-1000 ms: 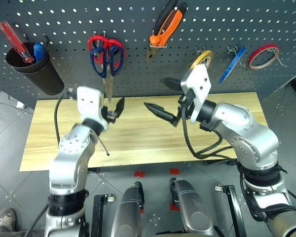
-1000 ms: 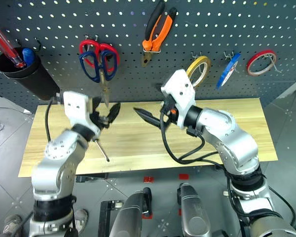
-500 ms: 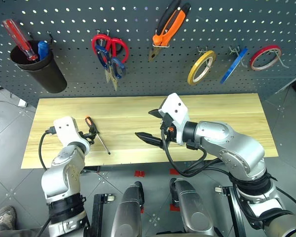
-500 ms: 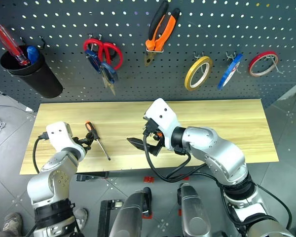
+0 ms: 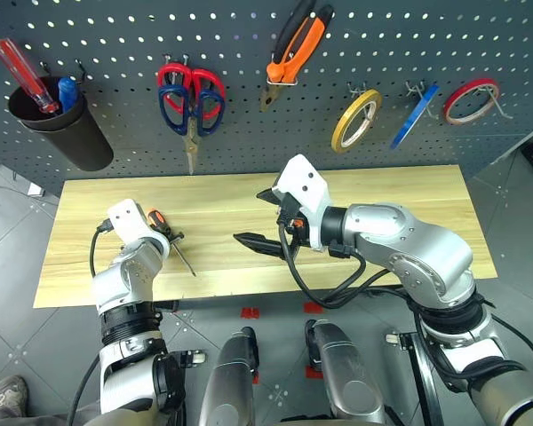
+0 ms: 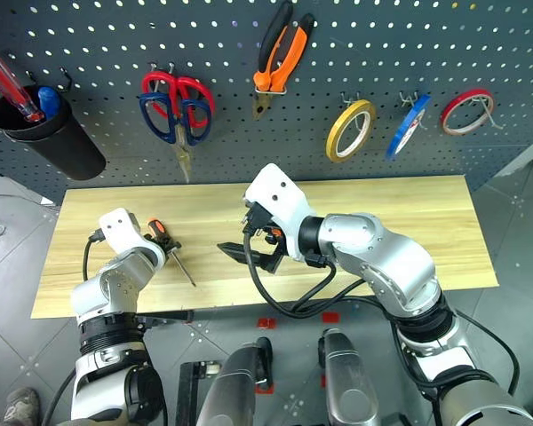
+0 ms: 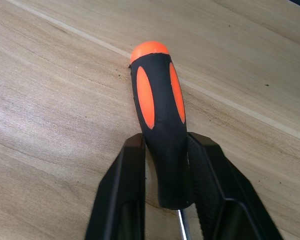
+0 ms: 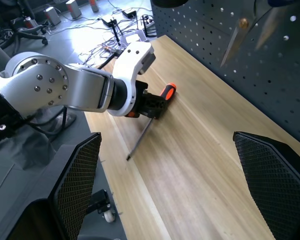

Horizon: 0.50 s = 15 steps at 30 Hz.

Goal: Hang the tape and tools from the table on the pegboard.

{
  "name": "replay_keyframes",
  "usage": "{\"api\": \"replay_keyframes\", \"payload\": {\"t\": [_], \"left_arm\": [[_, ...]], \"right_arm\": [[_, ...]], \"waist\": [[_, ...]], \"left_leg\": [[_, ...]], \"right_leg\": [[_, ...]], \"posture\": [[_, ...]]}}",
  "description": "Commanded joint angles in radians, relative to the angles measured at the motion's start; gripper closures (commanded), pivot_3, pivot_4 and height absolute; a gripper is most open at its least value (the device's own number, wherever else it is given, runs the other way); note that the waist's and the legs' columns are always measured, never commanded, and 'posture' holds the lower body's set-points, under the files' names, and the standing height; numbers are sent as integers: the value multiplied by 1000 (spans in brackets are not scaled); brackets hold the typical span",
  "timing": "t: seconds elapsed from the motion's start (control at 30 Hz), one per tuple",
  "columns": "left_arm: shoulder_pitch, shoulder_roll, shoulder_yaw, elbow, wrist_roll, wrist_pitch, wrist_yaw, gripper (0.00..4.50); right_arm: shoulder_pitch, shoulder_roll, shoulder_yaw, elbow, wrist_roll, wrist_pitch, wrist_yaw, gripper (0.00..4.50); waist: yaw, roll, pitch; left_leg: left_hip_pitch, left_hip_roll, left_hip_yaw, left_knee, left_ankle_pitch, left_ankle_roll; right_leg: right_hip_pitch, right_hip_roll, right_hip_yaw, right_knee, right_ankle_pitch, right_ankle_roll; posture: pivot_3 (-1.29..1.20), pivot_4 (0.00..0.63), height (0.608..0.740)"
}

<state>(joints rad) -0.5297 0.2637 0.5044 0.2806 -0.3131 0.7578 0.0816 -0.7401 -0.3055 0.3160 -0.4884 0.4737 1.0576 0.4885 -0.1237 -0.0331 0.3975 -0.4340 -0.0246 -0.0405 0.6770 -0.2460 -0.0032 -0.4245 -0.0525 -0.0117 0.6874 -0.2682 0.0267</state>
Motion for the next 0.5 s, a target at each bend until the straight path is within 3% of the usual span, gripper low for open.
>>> {"api": "replay_keyframes", "payload": {"t": [0.03,0.2,0.3,0.5], "left_arm": [[53,40,-6,-44,1,24,-19,3686],[264,110,-68,-400,-6,94,-105,3687],[412,184,-122,-631,14,33,-198,3687],[523,211,-133,-952,-30,-61,-288,3687]], "right_arm": [[-17,-5,-3,-12,-2,-14,14,0],[-17,-30,-18,-19,0,-23,30,0],[-12,-52,-36,-31,14,-26,44,0],[-26,-79,-77,-53,45,-91,114,0]], "waist": [[-3,0,0],[-19,0,0],[-16,-2,-1],[19,-2,-2]], "left_leg": [[0,0,0,0,0,0],[-1,0,1,-2,0,-2],[-3,1,1,-4,1,-4],[-3,0,0,-3,0,-2]], "right_leg": [[0,0,0,0,0,0],[-1,0,2,-5,0,0],[-3,-1,1,-6,0,0],[-1,-2,1,-7,1,-1]], "posture": [[-288,396,740],[-288,363,740],[-280,351,740],[-239,329,740]]}}
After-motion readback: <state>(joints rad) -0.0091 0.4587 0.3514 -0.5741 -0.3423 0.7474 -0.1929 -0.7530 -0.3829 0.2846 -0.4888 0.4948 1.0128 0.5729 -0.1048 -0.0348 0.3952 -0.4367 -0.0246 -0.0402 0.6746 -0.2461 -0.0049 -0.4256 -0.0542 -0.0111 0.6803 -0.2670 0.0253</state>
